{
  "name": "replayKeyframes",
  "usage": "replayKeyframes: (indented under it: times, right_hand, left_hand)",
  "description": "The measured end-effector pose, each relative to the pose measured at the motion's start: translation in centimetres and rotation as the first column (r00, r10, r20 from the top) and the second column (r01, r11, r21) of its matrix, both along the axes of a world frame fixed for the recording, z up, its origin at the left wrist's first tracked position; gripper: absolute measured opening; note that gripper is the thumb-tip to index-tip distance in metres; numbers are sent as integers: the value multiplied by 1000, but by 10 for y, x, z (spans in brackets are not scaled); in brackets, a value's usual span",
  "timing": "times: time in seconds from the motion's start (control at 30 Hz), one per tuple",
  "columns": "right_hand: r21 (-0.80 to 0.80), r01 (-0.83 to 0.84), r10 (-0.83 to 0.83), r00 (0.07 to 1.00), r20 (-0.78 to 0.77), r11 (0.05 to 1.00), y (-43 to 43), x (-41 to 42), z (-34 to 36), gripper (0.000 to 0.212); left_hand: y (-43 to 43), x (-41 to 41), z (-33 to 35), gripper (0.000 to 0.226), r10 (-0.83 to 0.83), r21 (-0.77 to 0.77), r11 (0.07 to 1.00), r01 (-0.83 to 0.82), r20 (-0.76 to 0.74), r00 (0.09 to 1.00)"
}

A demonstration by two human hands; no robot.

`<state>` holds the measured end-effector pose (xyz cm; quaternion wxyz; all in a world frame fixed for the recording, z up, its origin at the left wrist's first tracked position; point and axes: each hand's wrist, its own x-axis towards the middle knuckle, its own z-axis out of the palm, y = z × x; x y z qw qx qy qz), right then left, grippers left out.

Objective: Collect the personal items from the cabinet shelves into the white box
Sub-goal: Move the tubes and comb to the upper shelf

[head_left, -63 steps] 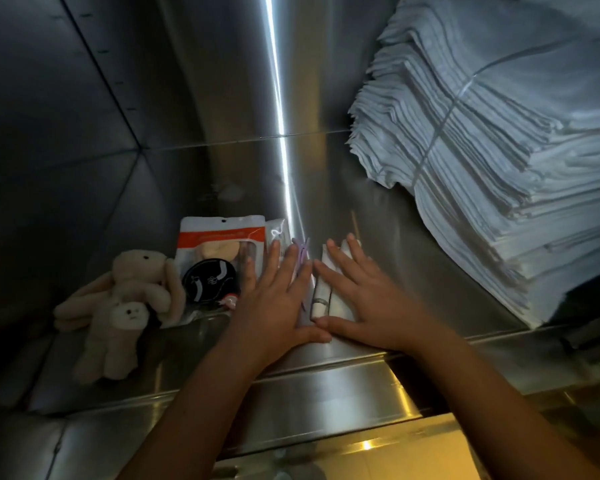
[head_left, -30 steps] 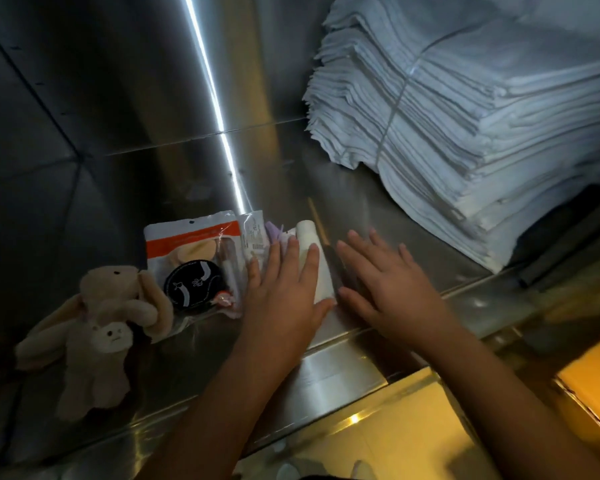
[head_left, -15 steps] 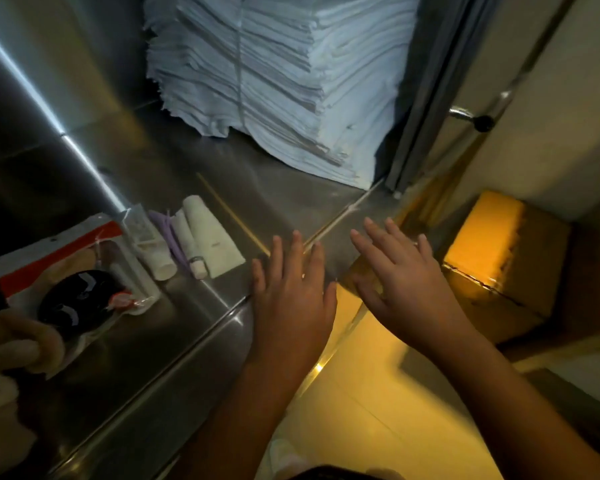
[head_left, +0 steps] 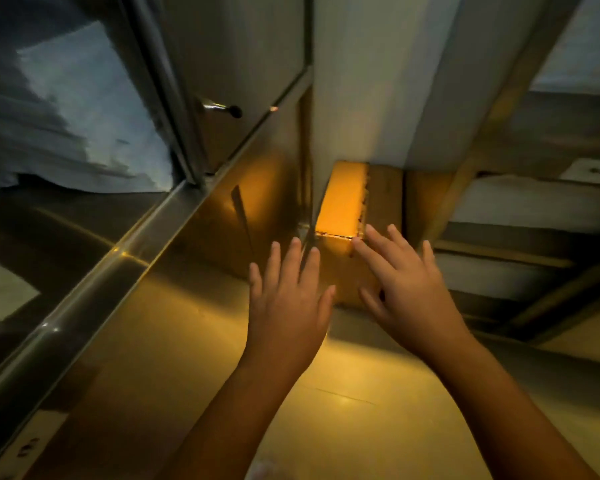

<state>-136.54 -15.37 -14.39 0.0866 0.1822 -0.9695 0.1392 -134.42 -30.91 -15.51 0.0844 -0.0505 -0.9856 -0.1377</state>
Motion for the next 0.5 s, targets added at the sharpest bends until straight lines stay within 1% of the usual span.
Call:
replayKeyframes:
  times: [0.13, 0.23, 0.37, 0.5]
  right_hand:
    - [-45, 145, -146, 989, -15, 988, 67, 28, -4, 55]
    - [-48, 282, -284, 959, -22, 958, 119, 55, -8, 53]
    - [-53, 461, -462, 887, -11, 886, 178, 91, -8, 53]
    - [-81, 603, -606, 796, -10, 794, 221, 122, -5, 52]
  left_hand:
    - [66, 4, -4, 56, -160, -44, 986, 161, 20, 987]
    - [119, 9, -5, 56, -300, -20, 953, 301, 32, 953]
    - [182, 16, -3, 56, -481, -15, 876, 482, 28, 876]
    - [236, 22, -2, 56, -631, -9, 775, 632, 42, 775]
